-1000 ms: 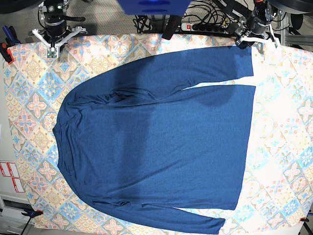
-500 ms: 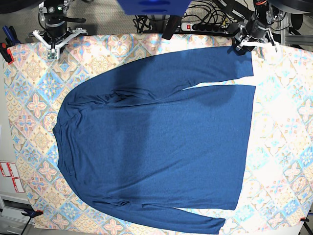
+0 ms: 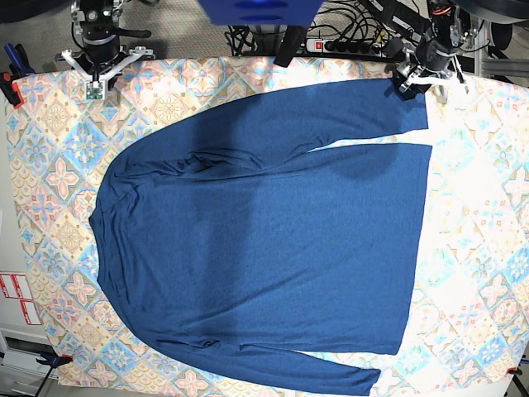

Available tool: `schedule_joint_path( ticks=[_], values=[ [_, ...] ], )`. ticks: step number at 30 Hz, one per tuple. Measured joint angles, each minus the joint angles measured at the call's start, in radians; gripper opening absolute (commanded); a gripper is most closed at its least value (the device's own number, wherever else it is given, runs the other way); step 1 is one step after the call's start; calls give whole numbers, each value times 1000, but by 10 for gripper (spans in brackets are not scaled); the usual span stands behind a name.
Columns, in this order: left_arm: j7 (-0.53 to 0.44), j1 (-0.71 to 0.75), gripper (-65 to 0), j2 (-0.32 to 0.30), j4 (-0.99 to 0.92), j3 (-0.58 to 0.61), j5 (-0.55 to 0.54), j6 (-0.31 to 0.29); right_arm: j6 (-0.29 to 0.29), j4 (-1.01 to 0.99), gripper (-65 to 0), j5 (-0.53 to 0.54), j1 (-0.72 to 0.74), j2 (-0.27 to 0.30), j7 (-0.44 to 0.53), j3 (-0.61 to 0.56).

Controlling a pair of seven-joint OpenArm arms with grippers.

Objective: Fold the T-shirt properly

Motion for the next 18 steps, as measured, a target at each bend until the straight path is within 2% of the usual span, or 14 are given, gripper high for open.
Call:
schedule_joint_path(
  ticks=[5,9,18],
  values=[
    [102,5,-402,9,8,-26,-9,-6,0,0,-650,0,0,0,0,0],
    [98,29,-402,39,7,-96,-7,-7,0,0,-650,0,-2,-2,0,0],
    [101,38,-402,36,7,-101,-7,-4,0,0,-650,0,-2,-2,0,1]
  ],
)
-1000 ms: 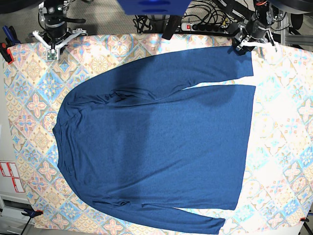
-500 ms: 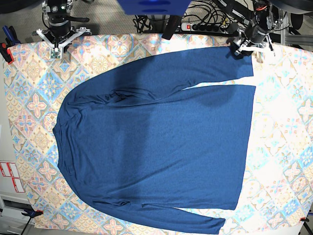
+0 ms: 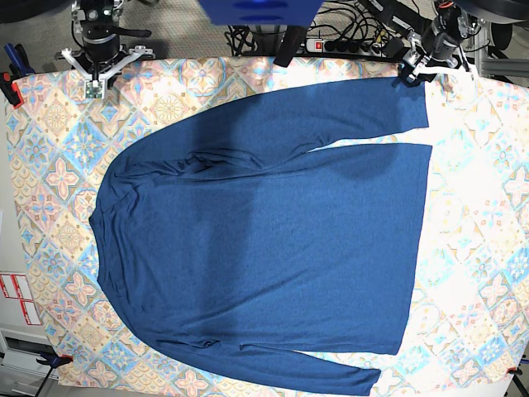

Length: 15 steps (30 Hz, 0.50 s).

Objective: Fold the T-shirt properly

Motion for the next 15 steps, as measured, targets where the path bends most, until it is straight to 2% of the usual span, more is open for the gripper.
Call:
schedule_joint_path(
  ticks=[15],
  values=[
    [-6,-74,-402,0,-35,-3,10,-1,0,0,-650,0,2,-3,-2,0]
  ],
)
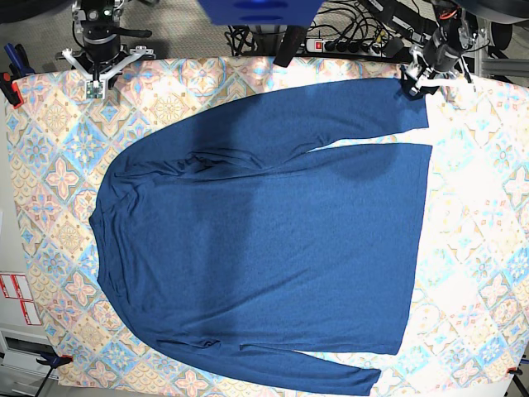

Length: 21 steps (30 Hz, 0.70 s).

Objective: Fold the T-shirt properly

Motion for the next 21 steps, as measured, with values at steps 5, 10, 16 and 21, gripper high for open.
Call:
schedule_joint_path(
  ticks=[5,10,16,21],
  values=[
    [-3,0,-485,0,-2,0,-3,0,0,0,-650,0,0,0,2,0],
    [7,0,-650,1,-8,2,2,-57,0,0,-648,0,0,0,2,0],
    [7,6,-650,0,-7,2,3,-79,-2,0,-635,-1,21,0,-2,-27],
    [7,25,-650,0,-6,2,0,-82,0,0,-565,0,66,0,1,-68]
  ],
)
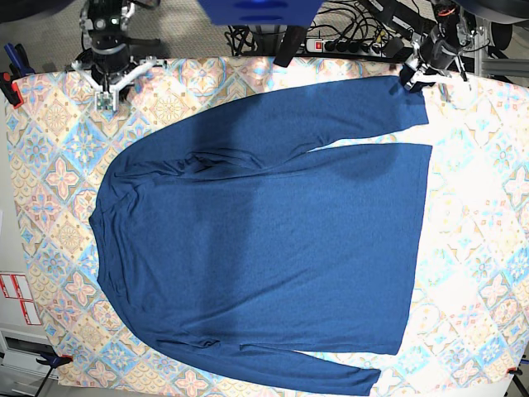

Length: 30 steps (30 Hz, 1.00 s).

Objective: Fold the T-shirt properly
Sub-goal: 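Lower the right gripper and pinch the shirt edge near the collar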

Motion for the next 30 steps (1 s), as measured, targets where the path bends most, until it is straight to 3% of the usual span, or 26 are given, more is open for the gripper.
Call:
schedule_joint_path(
  ticks=[8,11,16,20,24,30],
  values=[
    [3,3,-650,-17,1,0,0,0,2,-3,-467,0,137,0,-3,-44],
    [0,3,-650,-23,1,-1,0,0,0,-32,-449,1,212,1,-87,-44],
    [1,3,-650,-17,1,0,1,0,-1,-111,-416,209,347,-3,-246,-21],
    [1,3,-650,-19,1,0,1,0,-3,-208,-412,402,436,-5,-244,58],
    [1,3,-650,-19,1,0,1,0,-8,-325,-410,483,464,5,-248,111],
    [0,3,-650,-19,1,0,1,0,-5,-425,-409,496,512,0,-251,116]
  ],
)
